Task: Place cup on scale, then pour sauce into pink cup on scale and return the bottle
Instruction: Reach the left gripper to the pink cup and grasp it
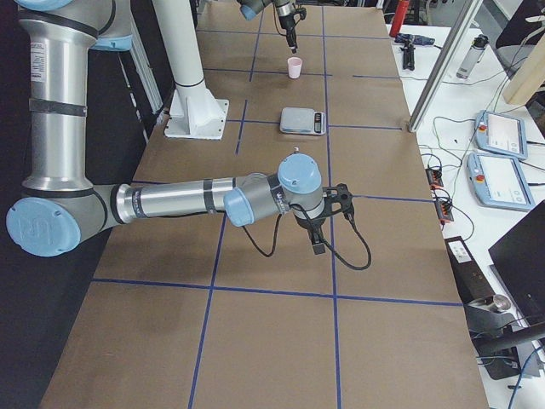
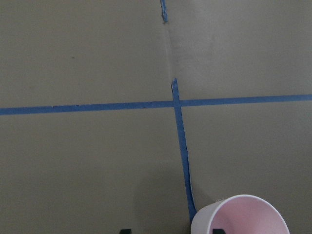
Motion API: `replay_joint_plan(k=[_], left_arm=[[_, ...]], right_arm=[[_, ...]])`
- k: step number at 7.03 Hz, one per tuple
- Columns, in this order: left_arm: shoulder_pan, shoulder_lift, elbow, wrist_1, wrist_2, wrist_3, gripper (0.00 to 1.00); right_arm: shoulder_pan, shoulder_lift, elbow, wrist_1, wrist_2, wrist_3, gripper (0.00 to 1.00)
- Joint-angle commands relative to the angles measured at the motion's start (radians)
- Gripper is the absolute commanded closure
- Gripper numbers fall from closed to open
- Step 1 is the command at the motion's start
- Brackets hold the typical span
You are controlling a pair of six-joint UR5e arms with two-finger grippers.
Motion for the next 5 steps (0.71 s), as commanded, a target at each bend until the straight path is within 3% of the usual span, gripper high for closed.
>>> replay_joint_plan(k=[1, 2, 3, 4, 5], left_arm=[[0.032, -0.012, 0.012, 0.008, 0.012, -0.011, 0.41], [0.033, -0.057, 0.010, 0.081, 0.015, -0.011, 0.44], [0.038, -0.080, 0.012, 0.118, 0.023, -0.011, 0.53], [0.041, -0.080, 0.016, 0.120, 0.025, -0.010, 0.71], [0.041, -0.079, 0.019, 0.120, 0.025, -0.008, 1.00]], right_arm=[[0.000, 0.000, -0.001, 0.000, -0.001, 0.000, 0.00], [0.000, 0.000, 0.000, 0.000, -0.001, 0.000, 0.00], [0.000, 0.000, -0.001, 0.000, -0.001, 0.000, 0.00], [0.000, 0.000, -0.001, 0.000, -0.001, 0.000, 0.00], [0.000, 0.000, -0.001, 0.000, -0.001, 0.000, 0.00]])
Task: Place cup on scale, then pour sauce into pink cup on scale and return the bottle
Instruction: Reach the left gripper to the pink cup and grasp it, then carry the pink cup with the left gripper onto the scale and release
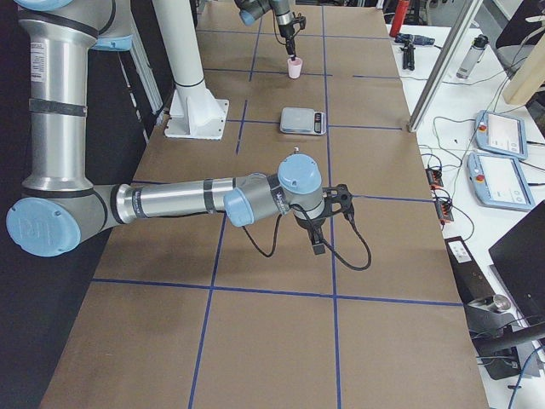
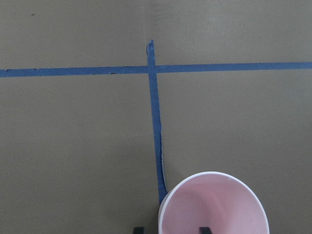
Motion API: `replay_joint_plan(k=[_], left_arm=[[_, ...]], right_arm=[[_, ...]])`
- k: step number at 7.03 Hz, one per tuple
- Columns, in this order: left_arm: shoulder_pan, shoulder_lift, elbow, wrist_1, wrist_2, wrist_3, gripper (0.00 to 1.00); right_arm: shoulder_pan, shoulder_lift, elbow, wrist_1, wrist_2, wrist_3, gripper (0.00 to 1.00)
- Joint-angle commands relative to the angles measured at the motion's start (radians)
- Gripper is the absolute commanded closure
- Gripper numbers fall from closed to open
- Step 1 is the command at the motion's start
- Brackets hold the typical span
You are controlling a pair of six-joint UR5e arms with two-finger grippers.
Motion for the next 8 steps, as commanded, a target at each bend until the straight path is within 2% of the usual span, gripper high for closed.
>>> replay_joint_plan(k=[1, 3, 4, 5, 7, 8], left_arm=[[0.002, -0.003, 0.004, 0.009, 0.012, 0.003, 1.00], [0.002, -0.009, -0.008, 0.015, 0.012, 0.017, 1.00], [0.000, -0.046, -0.048, 0.102, -0.003, 0.023, 1.00], [-0.001, -0.183, -0.094, 0.305, -0.023, 0.034, 1.00], [0.003, -0.517, -0.087, 0.654, -0.023, 0.023, 1.00], [0.014, -0.572, -0.077, 0.687, -0.024, 0.013, 1.00]], right_arm=[[0.000, 0.000, 0.000, 0.000, 0.000, 0.000, 0.00], [0.000, 0.000, -0.002, 0.000, 0.000, 0.000, 0.00], [0.000, 0.000, -0.002, 0.000, 0.000, 0.000, 0.00], [0.000, 0.000, -0.002, 0.000, 0.000, 0.000, 0.00], [0.000, 0.000, 0.001, 0.000, 0.000, 0.000, 0.00], [0.000, 0.000, 0.000, 0.000, 0.000, 0.000, 0.00]])
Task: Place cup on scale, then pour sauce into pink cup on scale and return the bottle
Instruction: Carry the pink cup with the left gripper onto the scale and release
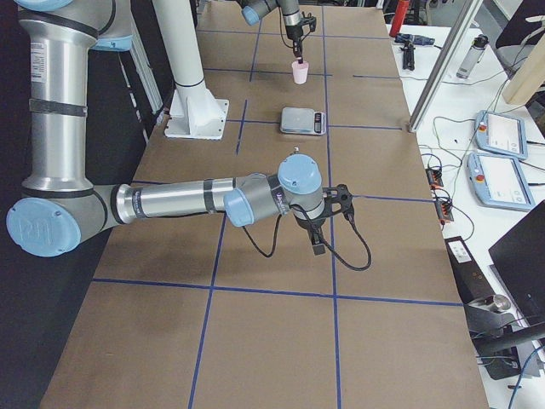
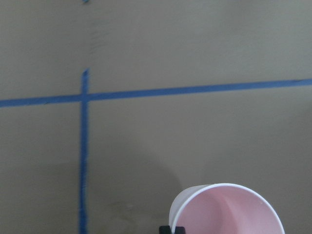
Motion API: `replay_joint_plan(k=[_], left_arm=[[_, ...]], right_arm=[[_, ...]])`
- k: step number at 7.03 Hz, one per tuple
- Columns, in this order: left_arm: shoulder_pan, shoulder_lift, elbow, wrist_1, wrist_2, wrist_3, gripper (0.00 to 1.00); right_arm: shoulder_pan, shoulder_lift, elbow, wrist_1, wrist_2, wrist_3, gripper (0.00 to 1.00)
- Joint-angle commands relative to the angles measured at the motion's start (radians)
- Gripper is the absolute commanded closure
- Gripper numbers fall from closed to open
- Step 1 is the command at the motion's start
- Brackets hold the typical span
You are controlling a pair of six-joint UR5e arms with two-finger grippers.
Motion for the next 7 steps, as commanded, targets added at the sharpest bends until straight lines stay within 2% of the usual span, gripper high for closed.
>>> replay_joint_plan(k=[1, 2, 3, 4, 7], left_arm=[[0.020, -0.188, 0.082, 0.101, -0.001, -0.072, 1.00], [0.028, -0.299, 0.212, 0.099, -0.001, -0.092, 1.00], [0.033, -0.363, 0.313, 0.079, 0.001, -0.092, 1.00], [0.043, -0.357, 0.355, -0.010, 0.001, -0.091, 1.00], [0.069, -0.368, 0.380, -0.028, 0.001, -0.088, 1.00]], right_arm=[[0.000, -0.001, 0.000, 0.000, 0.000, 0.000, 0.00], [0.000, -0.001, 0.001, 0.000, 0.000, 0.000, 0.00], [0.000, -0.001, 0.003, 0.000, 0.000, 0.000, 0.00], [0.000, -0.001, 0.001, -0.002, 0.000, 0.000, 0.00], [0.000, -0.001, 0.000, 0.000, 0.000, 0.000, 0.00]])
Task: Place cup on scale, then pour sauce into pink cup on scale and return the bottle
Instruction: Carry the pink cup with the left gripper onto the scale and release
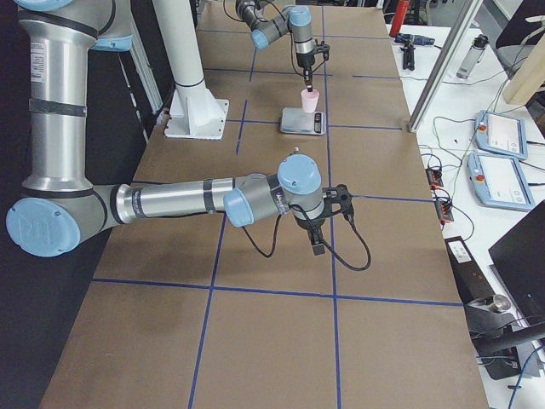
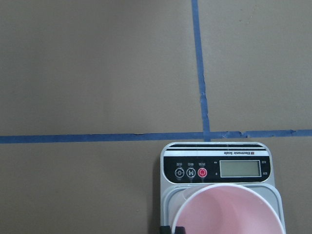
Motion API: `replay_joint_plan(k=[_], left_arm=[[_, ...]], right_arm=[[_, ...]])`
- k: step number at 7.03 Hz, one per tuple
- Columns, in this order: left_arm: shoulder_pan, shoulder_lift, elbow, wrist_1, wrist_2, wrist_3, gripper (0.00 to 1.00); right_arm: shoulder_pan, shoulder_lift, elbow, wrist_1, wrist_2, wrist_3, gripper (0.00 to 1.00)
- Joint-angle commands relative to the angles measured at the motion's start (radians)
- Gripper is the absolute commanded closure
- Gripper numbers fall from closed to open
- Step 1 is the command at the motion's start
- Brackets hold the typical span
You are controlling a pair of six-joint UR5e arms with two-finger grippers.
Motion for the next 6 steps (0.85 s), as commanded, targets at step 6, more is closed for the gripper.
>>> replay_joint_plan(k=[6], left_arm=[[0.036, -0.007, 0.007, -0.007, 0.002, 0.002, 0.81]], right_arm=[[0.000, -0.001, -0.002, -0.001, 0.000, 0.001, 0.00]])
